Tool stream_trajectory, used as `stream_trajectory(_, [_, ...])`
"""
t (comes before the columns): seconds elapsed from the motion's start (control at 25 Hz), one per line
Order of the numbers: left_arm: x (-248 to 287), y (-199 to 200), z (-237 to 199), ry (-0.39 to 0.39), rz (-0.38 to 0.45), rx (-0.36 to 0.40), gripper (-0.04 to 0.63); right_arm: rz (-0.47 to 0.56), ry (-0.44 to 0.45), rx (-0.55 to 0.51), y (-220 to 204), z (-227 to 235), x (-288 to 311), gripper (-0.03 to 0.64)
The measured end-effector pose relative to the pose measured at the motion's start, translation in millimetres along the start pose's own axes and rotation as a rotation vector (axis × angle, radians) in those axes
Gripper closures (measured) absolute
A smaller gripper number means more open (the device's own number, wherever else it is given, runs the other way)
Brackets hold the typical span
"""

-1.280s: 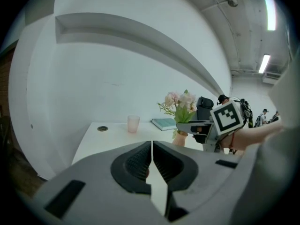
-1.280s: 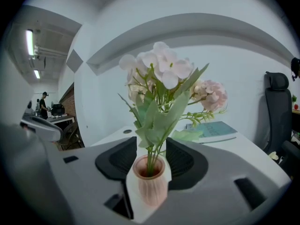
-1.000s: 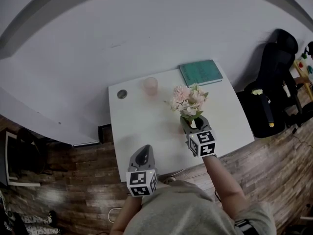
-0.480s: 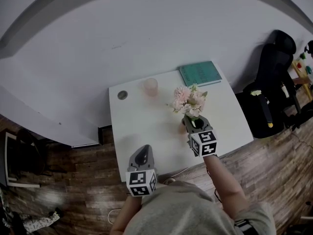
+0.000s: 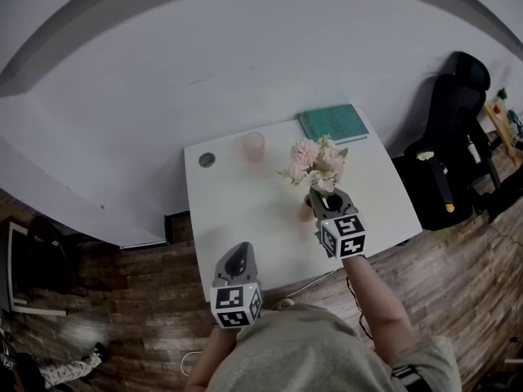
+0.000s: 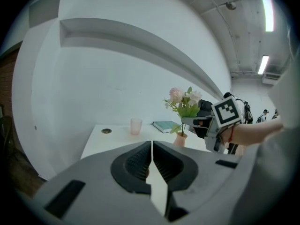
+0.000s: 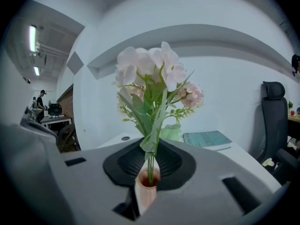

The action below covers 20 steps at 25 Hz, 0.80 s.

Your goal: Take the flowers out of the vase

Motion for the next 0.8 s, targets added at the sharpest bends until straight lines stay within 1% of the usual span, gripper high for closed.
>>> stream_trajectory(0.52, [-30.7,0.2,-2.7,-0.023,0.004,-0.005,0.583,0.078,-0.041,-0.054,51.6,-0.6,-19.0,0.565])
stream_trajectory(0.8, [-55.0,-2.8,-6.4,-0.035,-0.001,-0.005,0.583,0.144,-0.091,-0.065,85.3,-3.2,-38.4,0.565])
Point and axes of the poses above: the fingertips, and each gripper's own axes: x forward along the fingers, z to its right, y out of its top, the point moved 5 cm from there along -x, backward along the fingers, and after that the axes turned 13 degrees about -x, right-handed, at the moved point
